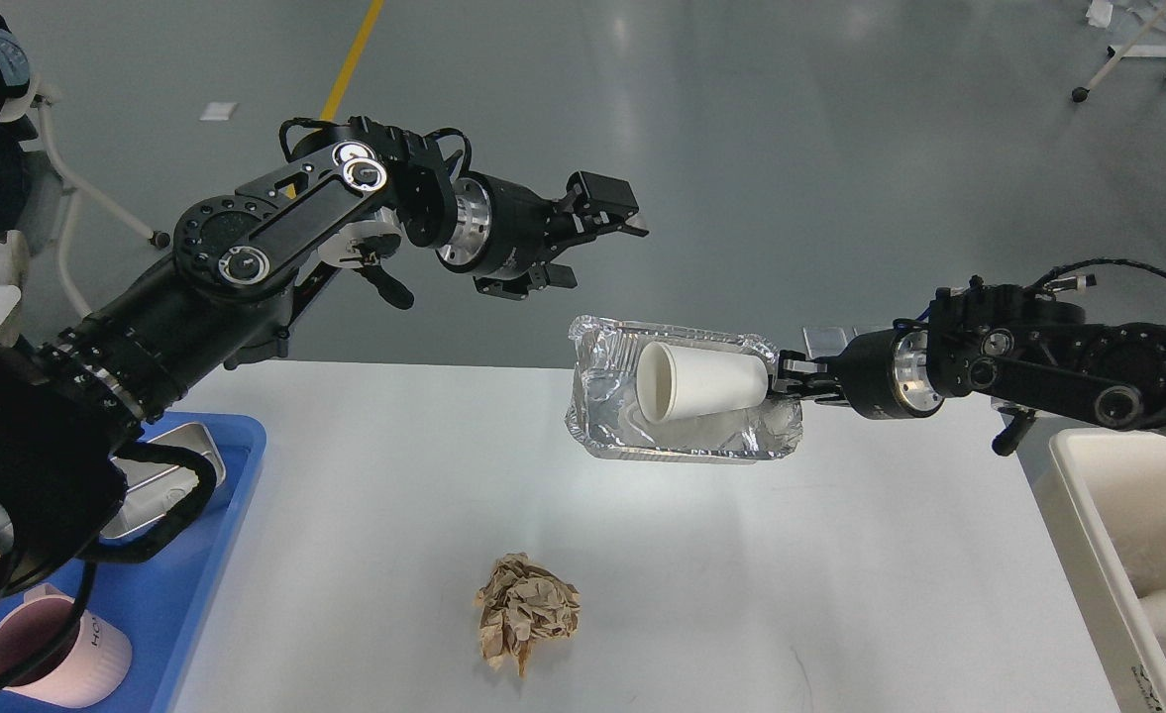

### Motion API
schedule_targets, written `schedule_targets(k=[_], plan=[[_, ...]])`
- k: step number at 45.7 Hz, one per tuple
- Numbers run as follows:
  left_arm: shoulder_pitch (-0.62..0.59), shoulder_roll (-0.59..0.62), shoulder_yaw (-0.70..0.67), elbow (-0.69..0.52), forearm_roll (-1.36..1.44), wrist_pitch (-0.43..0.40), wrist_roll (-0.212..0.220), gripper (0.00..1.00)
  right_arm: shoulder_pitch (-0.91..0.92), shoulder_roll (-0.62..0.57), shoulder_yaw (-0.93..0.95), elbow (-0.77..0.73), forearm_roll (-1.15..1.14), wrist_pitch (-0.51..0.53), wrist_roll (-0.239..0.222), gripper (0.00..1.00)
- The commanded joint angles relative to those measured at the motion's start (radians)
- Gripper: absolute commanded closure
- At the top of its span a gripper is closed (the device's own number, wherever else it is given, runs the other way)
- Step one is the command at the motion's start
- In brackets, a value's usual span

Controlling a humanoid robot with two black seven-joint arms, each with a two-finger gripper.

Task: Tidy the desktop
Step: 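Place the paper cup into the held foil tray and release, then withdraw the left arm and lower it toward the table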

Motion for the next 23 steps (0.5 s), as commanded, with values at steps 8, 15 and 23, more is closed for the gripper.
schedule_targets(k=[8,15,23], plan=[[0.038,0.109,-0.082,-0.005,-0.004,0.012,-0.157,0.02,0.005,-0.025,0.000,0.013,0.000,-0.001,-0.002,1.00],[0.144,0.213,-0.109,-0.028,0.014,-0.063,-0.432,0.02,0.004,-0.029,0.000,0.013,0.000,-0.001,-0.002,1.00],[0.314,0.360,-0.120,-0.083,0.154,-0.032,-0.783,0.02,0.004,-0.043,0.002,0.015,0.002,-0.002,-0.002,1.00]])
